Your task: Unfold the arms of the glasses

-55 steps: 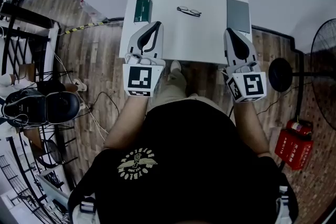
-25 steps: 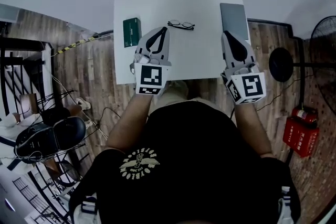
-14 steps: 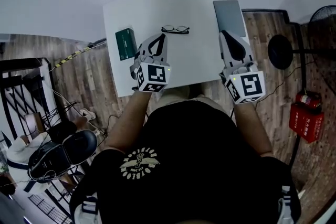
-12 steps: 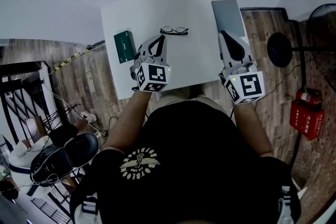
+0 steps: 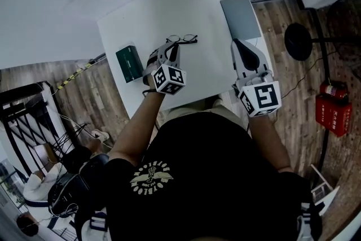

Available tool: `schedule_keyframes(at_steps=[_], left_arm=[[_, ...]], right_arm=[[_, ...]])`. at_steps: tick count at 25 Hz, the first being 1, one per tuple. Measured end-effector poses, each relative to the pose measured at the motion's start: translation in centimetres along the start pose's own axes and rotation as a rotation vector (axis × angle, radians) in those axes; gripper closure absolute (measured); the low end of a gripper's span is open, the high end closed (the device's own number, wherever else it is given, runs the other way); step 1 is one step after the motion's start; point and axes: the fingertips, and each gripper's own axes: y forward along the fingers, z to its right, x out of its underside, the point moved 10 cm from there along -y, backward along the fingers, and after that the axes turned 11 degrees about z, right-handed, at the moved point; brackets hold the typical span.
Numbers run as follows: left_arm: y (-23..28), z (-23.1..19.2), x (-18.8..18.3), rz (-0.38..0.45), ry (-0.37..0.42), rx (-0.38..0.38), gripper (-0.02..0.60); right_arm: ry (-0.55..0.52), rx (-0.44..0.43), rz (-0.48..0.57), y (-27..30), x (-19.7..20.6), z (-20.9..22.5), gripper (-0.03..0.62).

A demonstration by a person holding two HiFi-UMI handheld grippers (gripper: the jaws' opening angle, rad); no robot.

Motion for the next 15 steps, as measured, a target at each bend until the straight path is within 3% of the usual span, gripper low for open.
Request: schedule_keyframes(at_steps=[10, 15], left_arm=[[7.7, 0.3, 4.3, -0.182, 0.096, 0.148, 0.513], [9.5, 0.4, 4.9, -0.225, 0.190, 0.194, 0.500]], right_arm=[[0.027, 0.063, -0.054, 1.3, 1.6, 1.7, 0.594], [0.018, 0.081, -0.067, 2.0, 1.6, 2.1, 0.594]])
